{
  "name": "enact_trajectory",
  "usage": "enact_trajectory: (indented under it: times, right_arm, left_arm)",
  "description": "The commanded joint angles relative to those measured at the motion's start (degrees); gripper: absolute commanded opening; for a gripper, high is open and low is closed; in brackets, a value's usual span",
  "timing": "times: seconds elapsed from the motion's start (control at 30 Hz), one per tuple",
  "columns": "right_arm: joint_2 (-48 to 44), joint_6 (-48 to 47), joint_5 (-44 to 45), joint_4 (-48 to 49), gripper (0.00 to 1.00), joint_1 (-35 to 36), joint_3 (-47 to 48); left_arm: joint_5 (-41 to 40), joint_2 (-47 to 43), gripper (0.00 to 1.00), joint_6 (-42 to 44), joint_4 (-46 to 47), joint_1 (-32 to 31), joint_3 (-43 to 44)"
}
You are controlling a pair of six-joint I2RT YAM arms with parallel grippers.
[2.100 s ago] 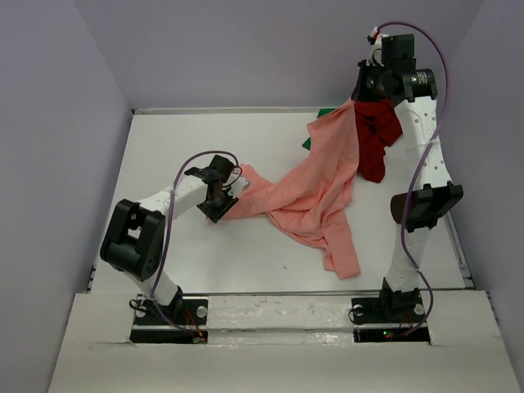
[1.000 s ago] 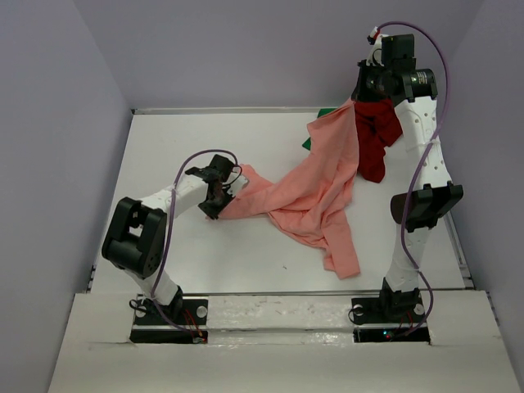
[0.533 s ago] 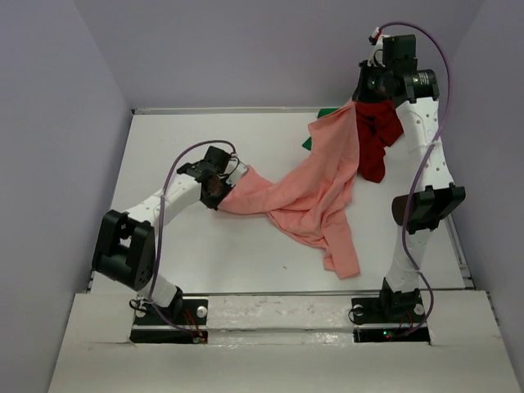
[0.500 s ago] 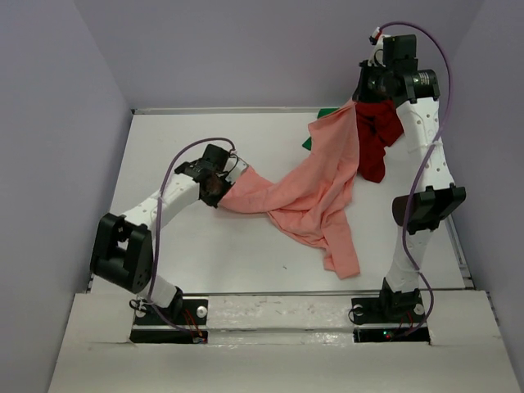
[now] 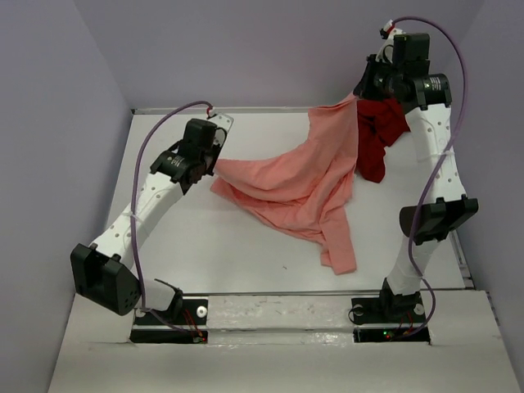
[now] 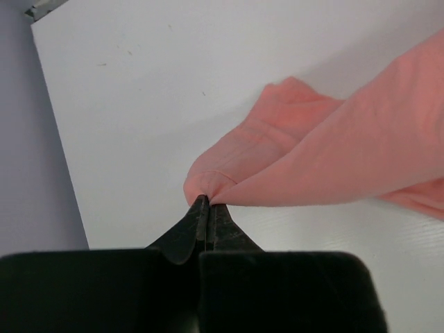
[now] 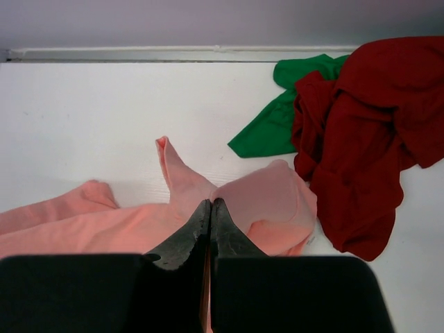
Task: Fold and stack the t-shirts
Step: Flatten the tshirt out
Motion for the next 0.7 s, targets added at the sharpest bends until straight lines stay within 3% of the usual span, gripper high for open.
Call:
enact_trajectory:
  times: [0.0, 0.3, 0.47, 0.67]
  right_arm:
    - [-6.65, 0.92, -5.14, 6.40, 0.00, -0.34, -2.17]
    - [-19.56, 2.94, -13.58, 9.65, 0.00, -0.34, -9.89]
    - [-29.67, 4.44, -15.52, 13.44, 0.00, -0.34, -19.38]
    - [-41.01, 4.87, -20.52, 13.97, 0.00, -0.34, -26.17]
  left_arm:
    - [-6.89, -0.06, 0.00, -2.97, -0.54, 0.69, 5.32]
    - [-11.82, -2.07, 0.00, -12.19, 1.47, 5.78, 6.91]
    - [-12.87, -10.77, 0.00, -14.47, 8.23, 5.88, -0.10]
    - [-13.23, -22.54, 0.00, -15.81, 11.58, 5.88, -2.58]
